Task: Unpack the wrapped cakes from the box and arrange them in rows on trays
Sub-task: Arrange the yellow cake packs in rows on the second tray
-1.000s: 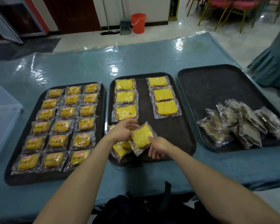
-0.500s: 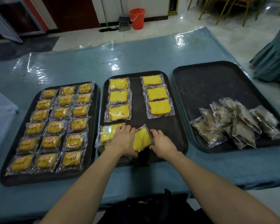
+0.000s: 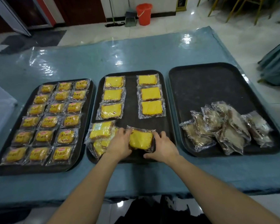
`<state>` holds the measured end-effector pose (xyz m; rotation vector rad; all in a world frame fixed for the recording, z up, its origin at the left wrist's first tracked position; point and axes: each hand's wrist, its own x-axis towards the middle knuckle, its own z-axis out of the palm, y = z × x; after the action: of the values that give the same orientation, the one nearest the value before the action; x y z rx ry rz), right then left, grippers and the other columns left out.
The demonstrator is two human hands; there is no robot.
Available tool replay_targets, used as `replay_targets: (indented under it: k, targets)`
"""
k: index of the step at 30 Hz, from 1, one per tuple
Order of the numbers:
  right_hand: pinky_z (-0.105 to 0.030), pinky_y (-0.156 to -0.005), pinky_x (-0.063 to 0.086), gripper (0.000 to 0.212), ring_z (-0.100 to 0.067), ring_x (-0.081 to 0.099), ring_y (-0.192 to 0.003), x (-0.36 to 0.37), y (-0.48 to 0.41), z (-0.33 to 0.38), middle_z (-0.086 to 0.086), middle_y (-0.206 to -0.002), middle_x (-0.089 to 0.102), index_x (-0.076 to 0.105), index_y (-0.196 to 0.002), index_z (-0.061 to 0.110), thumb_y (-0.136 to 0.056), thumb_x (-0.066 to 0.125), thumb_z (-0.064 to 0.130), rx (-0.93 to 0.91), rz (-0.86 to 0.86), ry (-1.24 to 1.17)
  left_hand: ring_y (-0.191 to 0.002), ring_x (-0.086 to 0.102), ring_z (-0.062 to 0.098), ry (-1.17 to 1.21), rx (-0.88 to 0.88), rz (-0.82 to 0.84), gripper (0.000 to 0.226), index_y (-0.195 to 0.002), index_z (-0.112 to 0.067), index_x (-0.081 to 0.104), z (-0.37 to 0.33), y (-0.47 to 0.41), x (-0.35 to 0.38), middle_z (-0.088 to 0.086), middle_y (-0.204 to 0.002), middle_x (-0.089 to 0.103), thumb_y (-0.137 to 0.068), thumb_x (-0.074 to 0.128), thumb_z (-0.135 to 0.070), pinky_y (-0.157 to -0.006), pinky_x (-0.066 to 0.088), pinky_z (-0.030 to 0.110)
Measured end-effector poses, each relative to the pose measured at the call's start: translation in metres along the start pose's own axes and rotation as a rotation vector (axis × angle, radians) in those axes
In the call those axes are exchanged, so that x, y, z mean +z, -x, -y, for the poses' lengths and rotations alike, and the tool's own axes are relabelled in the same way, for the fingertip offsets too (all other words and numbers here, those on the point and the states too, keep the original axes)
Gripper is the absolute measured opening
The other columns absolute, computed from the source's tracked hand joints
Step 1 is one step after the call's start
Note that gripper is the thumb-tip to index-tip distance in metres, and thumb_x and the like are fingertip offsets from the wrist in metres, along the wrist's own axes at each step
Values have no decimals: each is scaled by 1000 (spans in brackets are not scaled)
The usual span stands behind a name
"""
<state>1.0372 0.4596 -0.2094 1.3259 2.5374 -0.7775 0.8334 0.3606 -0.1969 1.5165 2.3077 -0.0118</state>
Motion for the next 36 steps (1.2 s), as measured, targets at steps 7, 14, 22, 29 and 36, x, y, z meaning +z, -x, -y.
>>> replay_targets:
  k: [7,14,22,29,36]
  targets:
    - [-45,-90,55,93,-32,54,-124,13,-3,6,-10,-138,43,24,-164,29,-92,79,50,-53,-53,132,-124,60,33,-33,13,20,99,-167,-32,28,-4,-3,6,9,-143,48,-86,80,-8,-98,58,45]
    - [-45,-85,58,60,-31,60,-113,5,-2,-5,-10,-131,50,36,-161,23,-106,59,16,103,-162,126,-128,59,30,34,174,-32,83,-165,-27,39,-14,-21,7,4,-147,50,-92,78,-21,-103,56,43]
    - [-46,-74,52,67,-38,68,-94,-16,-24,-24,-12,-131,47,37,-159,28,-101,59,4,118,-158,128,-130,58,26,118,172,-56,80,-162,-25,45,-28,-44,12,0,-146,49,-92,84,-31,-108,53,41]
    - [-44,-71,56,73,-37,67,-91,-27,-31,-25,-14,-137,40,36,-157,27,-92,65,15,71,-146,106,-132,57,27,77,145,-75,86,-162,-27,45,-27,-53,7,1,-147,50,-88,88,-38,-110,52,42]
    - [-34,-70,59,48,-24,67,-92,-32,-38,25,-5,-130,48,52,-138,17,-95,66,31,-86,-367,17,-126,59,21,97,83,-310,52,-151,-26,58,17,-32,-39,-1,-140,61,-102,71,-37,-106,54,41]
